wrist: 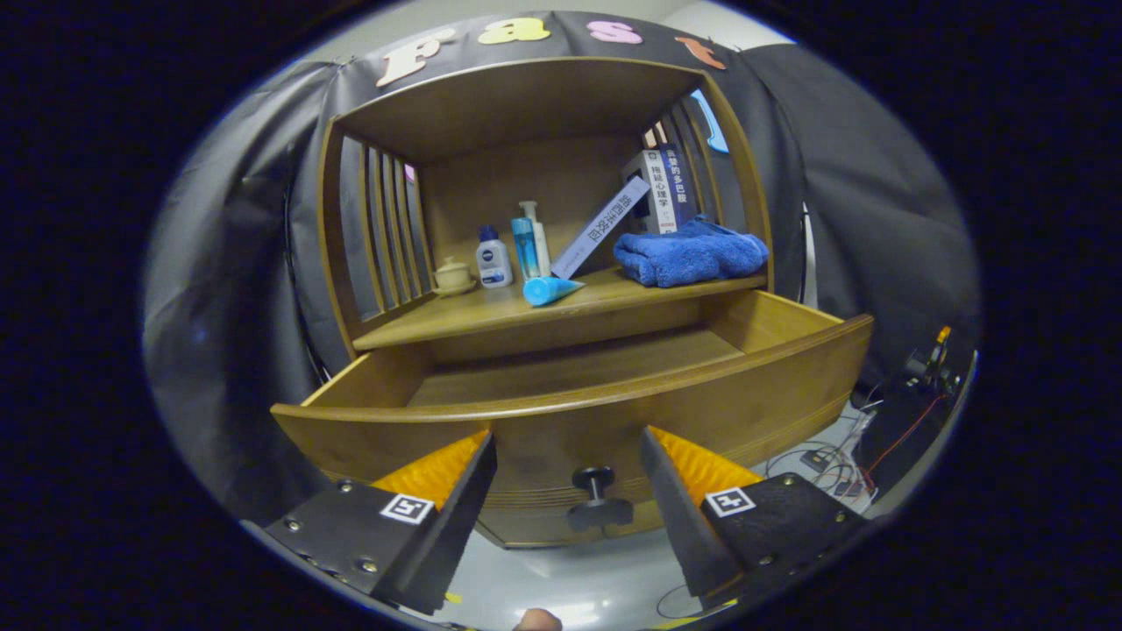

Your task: Pull open the drawer, take out the items inside it, and place them on the countertop above the cabinet.

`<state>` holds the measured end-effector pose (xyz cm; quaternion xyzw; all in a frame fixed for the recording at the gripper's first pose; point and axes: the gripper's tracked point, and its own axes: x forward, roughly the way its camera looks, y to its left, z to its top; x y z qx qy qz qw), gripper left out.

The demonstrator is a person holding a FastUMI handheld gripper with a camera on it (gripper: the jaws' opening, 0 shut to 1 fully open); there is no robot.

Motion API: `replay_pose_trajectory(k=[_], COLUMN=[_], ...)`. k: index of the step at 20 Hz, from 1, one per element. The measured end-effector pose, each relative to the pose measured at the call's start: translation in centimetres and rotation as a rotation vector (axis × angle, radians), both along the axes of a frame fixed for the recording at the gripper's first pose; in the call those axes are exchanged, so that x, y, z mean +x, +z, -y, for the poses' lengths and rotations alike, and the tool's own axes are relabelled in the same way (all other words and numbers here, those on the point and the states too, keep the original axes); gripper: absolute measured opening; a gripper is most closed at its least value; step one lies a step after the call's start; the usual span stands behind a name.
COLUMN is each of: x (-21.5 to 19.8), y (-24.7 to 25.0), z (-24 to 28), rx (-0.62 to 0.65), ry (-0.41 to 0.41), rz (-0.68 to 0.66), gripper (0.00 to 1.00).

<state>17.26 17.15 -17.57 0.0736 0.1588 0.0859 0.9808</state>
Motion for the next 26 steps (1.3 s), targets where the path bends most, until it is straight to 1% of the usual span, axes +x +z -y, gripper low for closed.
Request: replay_pose_trajectory(k=[1,3,7,10,13,26], x=[0.1,0.1,1.1,2.2,3.3,10.4], y=[-0.2,-1.0,-0.4,-0.7,-0.8,-1.3], z=[-0.2,0.1,-0.1,-0.2,-0.3,-2.4], rx=[0.011,-0.019,-0.005,-0.004,0.005,0.023], ry=[0.017,0.029,0.021,0.042,0.044,0.039], rz=[0.004,-0.012,0.024,0.004,0.016,0.011], gripper=[0.97,0.97,0.97,0.98,0.97,0.98])
